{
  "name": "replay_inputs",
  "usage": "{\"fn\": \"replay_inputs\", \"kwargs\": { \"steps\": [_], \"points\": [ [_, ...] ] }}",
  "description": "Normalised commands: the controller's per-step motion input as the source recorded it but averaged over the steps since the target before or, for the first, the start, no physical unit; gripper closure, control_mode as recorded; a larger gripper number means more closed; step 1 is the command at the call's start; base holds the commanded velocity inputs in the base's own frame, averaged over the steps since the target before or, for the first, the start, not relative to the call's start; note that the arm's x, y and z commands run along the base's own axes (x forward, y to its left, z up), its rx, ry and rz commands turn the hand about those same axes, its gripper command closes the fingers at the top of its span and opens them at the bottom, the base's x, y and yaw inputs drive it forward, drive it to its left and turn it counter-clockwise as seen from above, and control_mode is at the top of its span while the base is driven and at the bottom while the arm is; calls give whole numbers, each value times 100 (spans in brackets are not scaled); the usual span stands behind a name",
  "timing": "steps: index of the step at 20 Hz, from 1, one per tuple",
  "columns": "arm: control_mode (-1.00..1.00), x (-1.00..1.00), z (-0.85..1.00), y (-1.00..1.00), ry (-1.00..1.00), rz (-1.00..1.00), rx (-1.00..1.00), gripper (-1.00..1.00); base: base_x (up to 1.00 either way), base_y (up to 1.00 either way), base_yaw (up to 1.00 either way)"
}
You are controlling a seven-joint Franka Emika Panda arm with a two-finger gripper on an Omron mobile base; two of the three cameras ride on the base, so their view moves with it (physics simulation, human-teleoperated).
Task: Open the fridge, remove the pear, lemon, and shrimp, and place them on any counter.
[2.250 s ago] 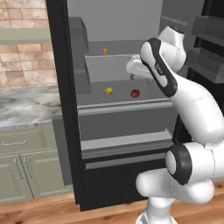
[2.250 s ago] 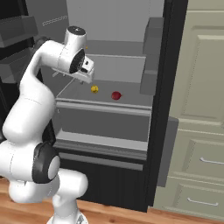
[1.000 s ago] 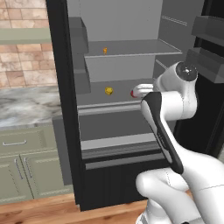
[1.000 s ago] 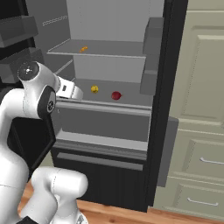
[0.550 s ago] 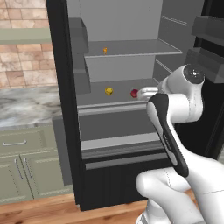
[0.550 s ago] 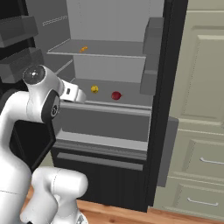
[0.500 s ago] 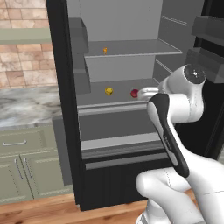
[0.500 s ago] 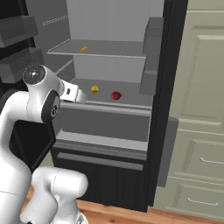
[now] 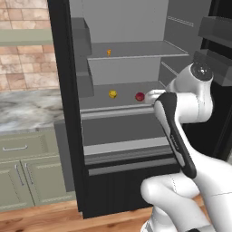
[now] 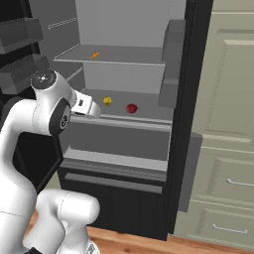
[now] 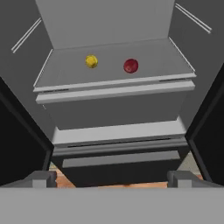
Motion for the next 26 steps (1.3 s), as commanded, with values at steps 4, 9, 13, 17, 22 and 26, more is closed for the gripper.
{"fn": "replay_inputs", "kwargs": {
  "steps": [4,9,13,17,22,26],
  "points": [
    [100,0,0,0,0,0,0,-100,15,-9,0],
    [100,0,0,0,0,0,0,-100,48,-7,0],
    [100,0,0,0,0,0,0,-100,69,-4,0],
    [100,0,0,0,0,0,0,-100,76,-1,0],
    [100,0,0,0,0,0,0,-100,80,0,0],
    [100,0,0,0,0,0,0,-100,64,0,0]
  ]
}}
